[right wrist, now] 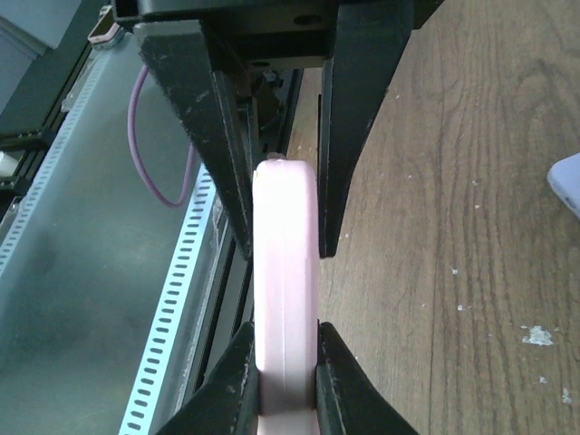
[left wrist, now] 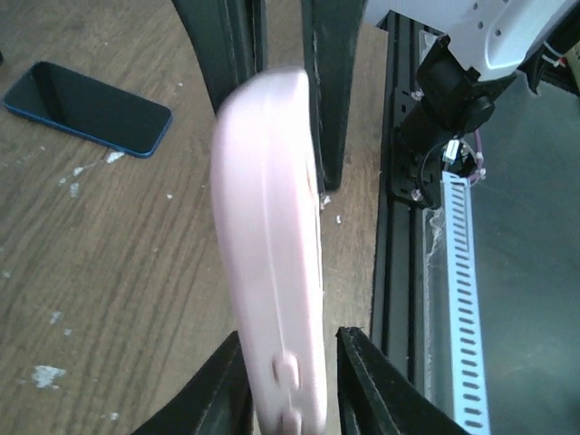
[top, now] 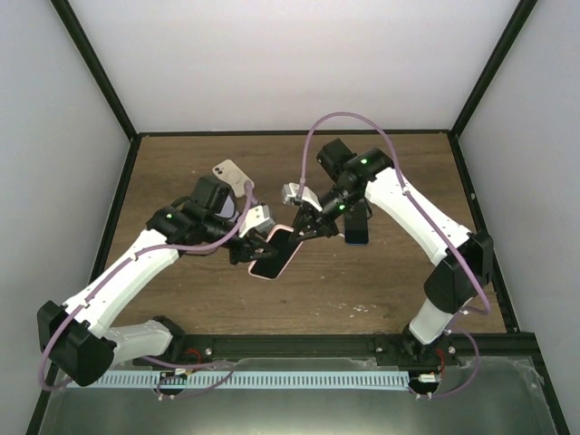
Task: Take the phone out of the phone case
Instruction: Adjust the phone.
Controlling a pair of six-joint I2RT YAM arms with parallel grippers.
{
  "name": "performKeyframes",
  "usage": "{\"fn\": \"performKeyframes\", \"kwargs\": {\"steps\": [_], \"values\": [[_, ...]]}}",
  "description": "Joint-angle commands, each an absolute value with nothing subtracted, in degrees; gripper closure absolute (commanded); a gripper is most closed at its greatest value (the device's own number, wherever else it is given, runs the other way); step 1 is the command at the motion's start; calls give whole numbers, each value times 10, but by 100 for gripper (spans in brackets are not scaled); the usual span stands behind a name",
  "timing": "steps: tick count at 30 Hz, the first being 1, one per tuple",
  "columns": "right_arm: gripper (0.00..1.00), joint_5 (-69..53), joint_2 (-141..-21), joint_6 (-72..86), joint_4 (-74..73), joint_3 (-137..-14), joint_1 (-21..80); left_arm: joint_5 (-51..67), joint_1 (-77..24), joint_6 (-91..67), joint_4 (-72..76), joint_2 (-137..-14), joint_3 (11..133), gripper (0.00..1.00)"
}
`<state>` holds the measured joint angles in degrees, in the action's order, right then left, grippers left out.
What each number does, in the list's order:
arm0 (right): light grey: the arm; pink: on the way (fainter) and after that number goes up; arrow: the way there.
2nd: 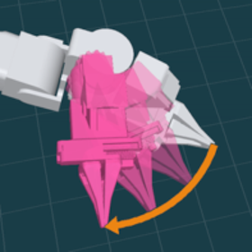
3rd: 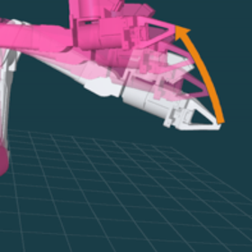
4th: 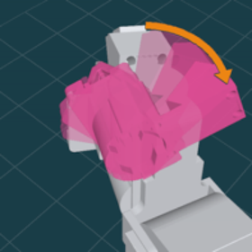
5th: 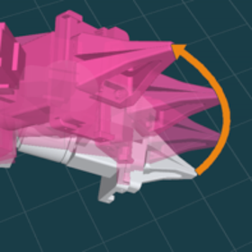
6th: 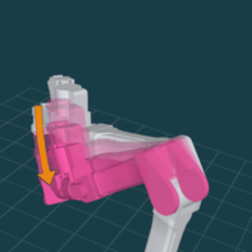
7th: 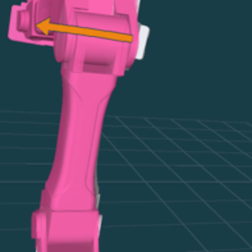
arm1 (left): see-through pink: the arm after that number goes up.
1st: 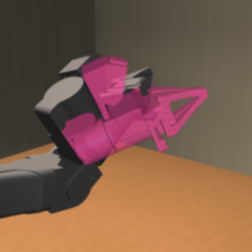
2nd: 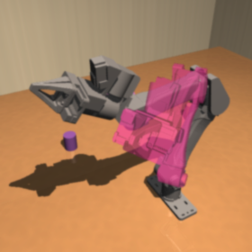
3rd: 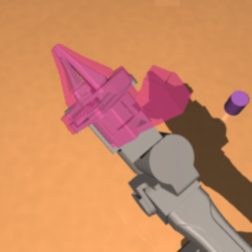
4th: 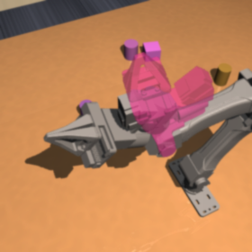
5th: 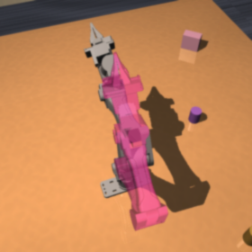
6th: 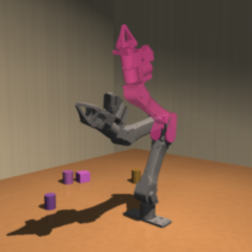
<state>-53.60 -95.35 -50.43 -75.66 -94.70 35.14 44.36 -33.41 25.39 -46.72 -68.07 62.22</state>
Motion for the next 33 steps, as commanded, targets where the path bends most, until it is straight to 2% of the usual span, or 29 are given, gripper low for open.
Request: {"fn": "performKeyframes", "kwargs": {"steps": [1, 4, 6, 10, 15, 19, 26, 33], "values": [[99, -605, -951, -488, -747, -996, 317, 487, -289, 213, -432, -669, 612, 69], [99, -663, -950, -432, -702, -1021, 267, 545, -215, 149, -382, -660, 608, 52], [99, -718, -947, -362, -639, -1030, 229, 575, -173, 88, -320, -650, 596, 47], [99, -797, -916, -121, -377, -976, 175, 627, -98, -86, -147, -651, 563, 34], [99, -759, -866, 184, 20, -836, 168, 625, -35, -398, 224, -681, 500, 21], [99, -697, -873, 331, 210, -797, 169, 598, -22, -519, 347, -709, 495, 11], [99, -593, -919, 619, 551, -722, 173, 525, -21, -689, 541, -743, 484, 6], [99, -539, -949, 717, 708, -664, 208, 489, -22, -709, 555, -723, 461, 9]]}}
